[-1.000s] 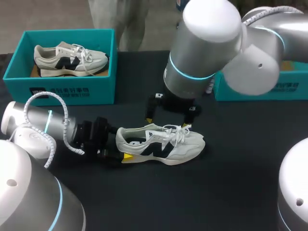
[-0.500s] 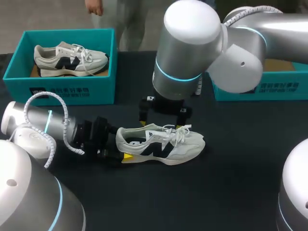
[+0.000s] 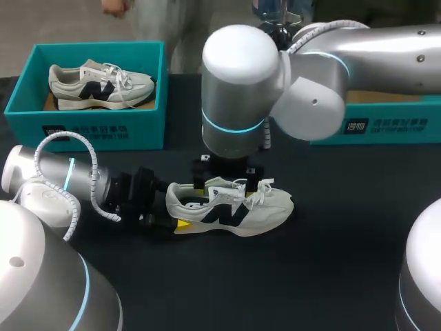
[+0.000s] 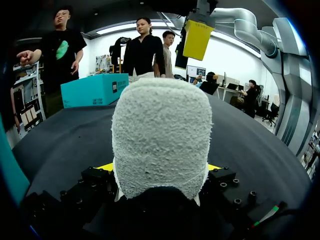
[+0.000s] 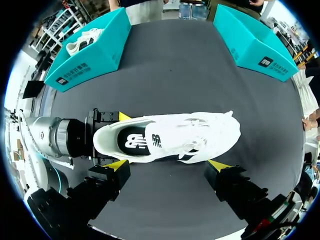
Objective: Take the shoe out of the shoebox, open the shoe tongue, remove and reinsert the insole, then place the shoe into the shoebox
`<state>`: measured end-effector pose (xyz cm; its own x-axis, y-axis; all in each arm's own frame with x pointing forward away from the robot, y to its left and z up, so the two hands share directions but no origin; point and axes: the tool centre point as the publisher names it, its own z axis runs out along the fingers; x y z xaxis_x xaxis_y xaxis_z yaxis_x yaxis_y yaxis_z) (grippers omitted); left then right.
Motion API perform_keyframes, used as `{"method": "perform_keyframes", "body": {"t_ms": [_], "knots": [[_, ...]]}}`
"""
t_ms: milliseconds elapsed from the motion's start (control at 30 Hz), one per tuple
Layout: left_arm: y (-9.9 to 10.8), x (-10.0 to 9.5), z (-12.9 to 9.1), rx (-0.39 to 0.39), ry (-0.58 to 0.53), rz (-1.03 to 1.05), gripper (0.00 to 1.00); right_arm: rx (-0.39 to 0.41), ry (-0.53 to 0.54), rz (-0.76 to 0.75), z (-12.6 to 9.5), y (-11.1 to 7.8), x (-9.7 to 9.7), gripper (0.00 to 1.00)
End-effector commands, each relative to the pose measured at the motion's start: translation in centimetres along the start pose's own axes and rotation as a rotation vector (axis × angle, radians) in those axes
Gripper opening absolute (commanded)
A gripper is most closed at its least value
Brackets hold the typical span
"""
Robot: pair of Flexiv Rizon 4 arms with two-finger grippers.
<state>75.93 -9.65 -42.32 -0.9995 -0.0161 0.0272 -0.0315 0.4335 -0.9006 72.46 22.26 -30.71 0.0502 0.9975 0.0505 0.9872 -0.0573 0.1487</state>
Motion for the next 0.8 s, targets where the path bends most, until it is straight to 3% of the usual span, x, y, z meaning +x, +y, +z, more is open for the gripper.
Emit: {"method": "perform_keyframes", "body": {"t_ms": [33, 233, 800], "knots": [[0.0, 0.0, 0.1, -0.003, 0.000, 0.000, 0.00, -0.016, -0.088, -0.014, 1.9, 0.2, 1.3, 1.00], [0.0, 0.0, 0.1, -0.003, 0.000, 0.000, 0.00, -0.024, -0.225, -0.050, 2.9, 1.2, 0.8, 1.00], [0.0, 0.0, 0.1, -0.003, 0.000, 0.000, 0.00, 0.013, -0.387, -0.067, 5.4, 2.3, -0.3, 1.00]]}}
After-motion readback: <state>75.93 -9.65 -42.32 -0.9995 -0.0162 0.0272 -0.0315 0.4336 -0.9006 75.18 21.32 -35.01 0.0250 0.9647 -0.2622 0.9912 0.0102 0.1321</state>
